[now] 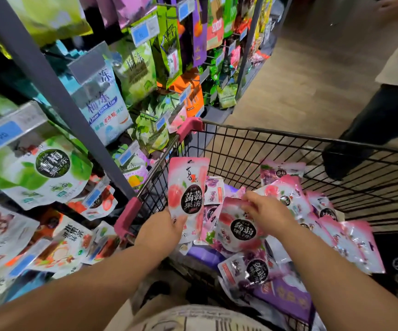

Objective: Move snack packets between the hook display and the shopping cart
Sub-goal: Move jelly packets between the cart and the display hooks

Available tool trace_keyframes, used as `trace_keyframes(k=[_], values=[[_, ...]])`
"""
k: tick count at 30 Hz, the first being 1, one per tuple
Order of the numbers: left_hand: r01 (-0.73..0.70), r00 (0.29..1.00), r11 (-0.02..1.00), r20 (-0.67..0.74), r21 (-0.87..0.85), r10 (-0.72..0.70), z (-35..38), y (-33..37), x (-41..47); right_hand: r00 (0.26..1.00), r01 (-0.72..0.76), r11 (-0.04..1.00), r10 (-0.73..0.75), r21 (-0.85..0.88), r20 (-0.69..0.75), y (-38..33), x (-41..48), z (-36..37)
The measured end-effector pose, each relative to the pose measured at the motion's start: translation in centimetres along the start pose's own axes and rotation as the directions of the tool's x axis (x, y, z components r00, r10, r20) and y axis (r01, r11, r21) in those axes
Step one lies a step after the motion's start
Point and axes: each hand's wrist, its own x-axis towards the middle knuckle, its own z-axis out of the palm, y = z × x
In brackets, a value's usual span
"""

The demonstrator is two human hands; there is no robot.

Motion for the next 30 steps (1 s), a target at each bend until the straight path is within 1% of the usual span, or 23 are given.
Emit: trace_keyframes(k=[3, 4, 5, 7, 9, 11, 13, 15, 16, 18, 19, 24, 27, 30], values=[[-0.011, 1.000, 1.000, -0.011, 0.008, 0.011, 0.0, 0.0, 0.0, 0.996, -0.043, 0.997, 0.047, 0.063, -0.069, -0.5, -0.2, 0.9], [-0.012, 1.000, 1.000, -0.013, 0.010, 0.012, 0.0, 0.0, 0.0, 0.993, -0.070, 0.990, 0.080, 0.123, -0.084, -0.4, -0.3, 1.2], [-0.014, 1.000, 1.000, -0.013, 0.012, 0.014, 0.0, 0.0, 0.0, 0.987, -0.100, 0.971, 0.124, 0.218, -0.099, -0.1, -0.4, 1.4], [-0.026, 1.000, 0.999, -0.017, 0.021, 0.026, 0.1, -0.1, 0.1, 0.967, -0.133, 0.900, 0.211, 0.416, -0.147, 0.7, -0.6, 1.6], [-0.035, 0.999, 0.999, -0.023, 0.024, 0.035, 0.1, 0.0, 0.1, 0.941, -0.157, 0.833, 0.289, 0.531, -0.175, 1.9, -1.0, 2.2], [-0.038, 0.999, 0.999, -0.027, 0.022, 0.038, 0.1, 0.0, 0.1, 0.926, -0.215, 0.730, 0.363, 0.649, -0.102, 2.7, -1.4, 3.2], [-0.037, 0.999, 0.999, -0.026, 0.027, 0.037, 0.1, 0.0, 0.1, 0.914, -0.300, 0.607, 0.405, 0.736, 0.039, 3.0, -1.6, 4.5], [-0.033, 0.999, 0.999, -0.027, 0.028, 0.034, 0.2, 0.0, 0.1, 0.887, -0.401, 0.531, 0.429, 0.746, 0.172, 3.0, -1.9, 5.8], [-0.029, 0.999, 0.999, -0.028, 0.026, 0.030, 0.2, 0.0, 0.1, 0.870, -0.451, 0.514, 0.437, 0.730, 0.229, 3.1, -1.9, 6.3], [-0.028, 0.999, 0.999, -0.031, 0.032, 0.029, 0.2, 0.0, 0.0, 0.839, -0.524, 0.531, 0.456, 0.666, 0.296, 3.2, -1.8, 7.4], [-0.030, 0.999, 0.999, -0.034, 0.034, 0.031, 0.1, 0.0, -0.1, 0.831, -0.540, 0.551, 0.468, 0.637, 0.301, 3.3, -1.8, 7.7], [-0.024, 0.998, 1.000, -0.053, -0.015, 0.023, 0.0, 0.0, -0.2, 0.841, -0.523, 0.594, 0.477, 0.612, 0.255, 2.9, -1.6, 8.0], [-0.018, 0.999, 0.998, -0.037, -0.052, 0.016, -0.1, -0.2, -0.3, 0.836, -0.511, 0.594, 0.510, 0.622, 0.201, 3.1, -1.2, 8.1], [-0.016, 1.000, 0.997, -0.017, -0.070, 0.015, -0.3, -0.2, -0.3, 0.838, -0.525, 0.649, 0.508, 0.551, 0.201, 2.4, -1.2, 7.7]])
